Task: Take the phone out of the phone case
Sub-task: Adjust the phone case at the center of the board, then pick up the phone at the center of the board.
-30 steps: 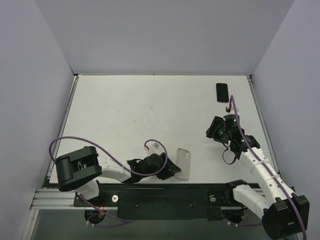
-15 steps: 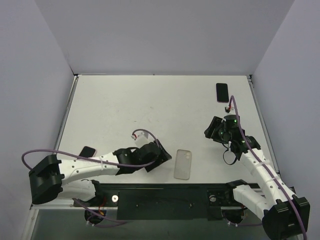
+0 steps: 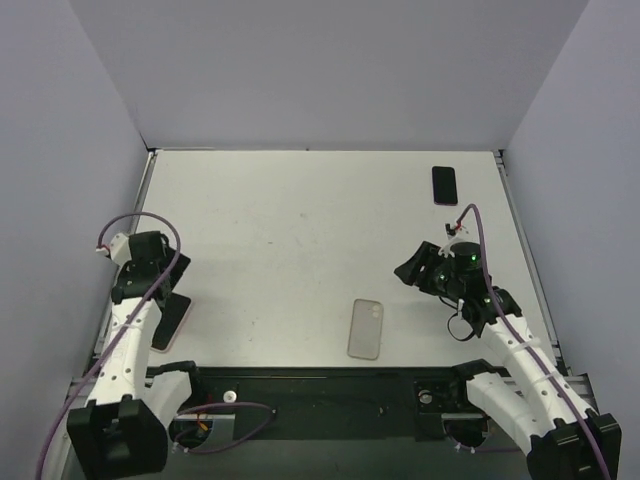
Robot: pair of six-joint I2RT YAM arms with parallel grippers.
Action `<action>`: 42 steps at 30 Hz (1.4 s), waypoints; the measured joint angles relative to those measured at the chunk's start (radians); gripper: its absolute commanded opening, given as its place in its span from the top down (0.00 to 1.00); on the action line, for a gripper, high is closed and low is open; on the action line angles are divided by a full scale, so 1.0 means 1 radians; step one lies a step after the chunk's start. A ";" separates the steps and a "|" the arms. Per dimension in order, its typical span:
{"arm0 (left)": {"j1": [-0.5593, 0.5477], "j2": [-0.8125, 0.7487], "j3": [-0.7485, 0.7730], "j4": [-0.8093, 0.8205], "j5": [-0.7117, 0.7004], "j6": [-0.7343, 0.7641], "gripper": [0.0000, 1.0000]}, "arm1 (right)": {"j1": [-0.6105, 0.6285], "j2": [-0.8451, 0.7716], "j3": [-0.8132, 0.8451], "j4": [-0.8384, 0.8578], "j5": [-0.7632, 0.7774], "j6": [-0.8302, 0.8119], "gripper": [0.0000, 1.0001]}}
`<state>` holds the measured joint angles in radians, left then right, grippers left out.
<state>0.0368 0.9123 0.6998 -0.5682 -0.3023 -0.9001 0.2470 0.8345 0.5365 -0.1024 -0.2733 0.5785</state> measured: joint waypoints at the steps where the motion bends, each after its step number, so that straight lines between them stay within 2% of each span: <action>1: 0.064 0.024 0.002 -0.002 0.011 0.029 0.26 | 0.003 -0.009 -0.005 0.002 -0.012 0.007 0.51; 7: 0.325 0.233 0.026 0.002 0.010 0.117 0.31 | 0.010 -0.100 -0.006 -0.001 -0.065 0.023 0.51; 14: 0.495 0.320 0.019 0.051 -0.051 0.171 0.29 | 0.026 -0.151 0.035 -0.029 -0.076 0.031 0.51; 19: 0.526 0.380 0.007 0.073 -0.052 0.159 0.27 | 0.042 -0.168 0.077 -0.027 -0.079 0.059 0.51; 25: 0.538 0.379 -0.100 0.079 -0.030 0.094 0.26 | 0.056 -0.171 0.126 -0.014 -0.091 0.076 0.51; 34: 0.564 0.256 -0.190 0.136 0.060 -0.021 0.26 | 0.063 -0.162 0.128 -0.009 -0.096 0.089 0.51; 38: 0.568 0.145 -0.273 0.188 0.141 -0.080 0.24 | 0.063 -0.158 0.128 0.018 -0.097 0.111 0.51; 40: 0.567 0.072 -0.323 0.212 0.185 -0.110 0.20 | 0.063 -0.151 0.128 0.034 -0.099 0.121 0.51; 42: 0.564 0.020 -0.355 0.222 0.222 -0.134 0.12 | 0.063 -0.138 0.128 0.054 -0.101 0.129 0.51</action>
<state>0.6010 0.9325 0.3447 -0.3462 -0.0803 -1.0336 0.3096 0.6968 0.6643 -0.0483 -0.3744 0.7078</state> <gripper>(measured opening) 0.783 0.489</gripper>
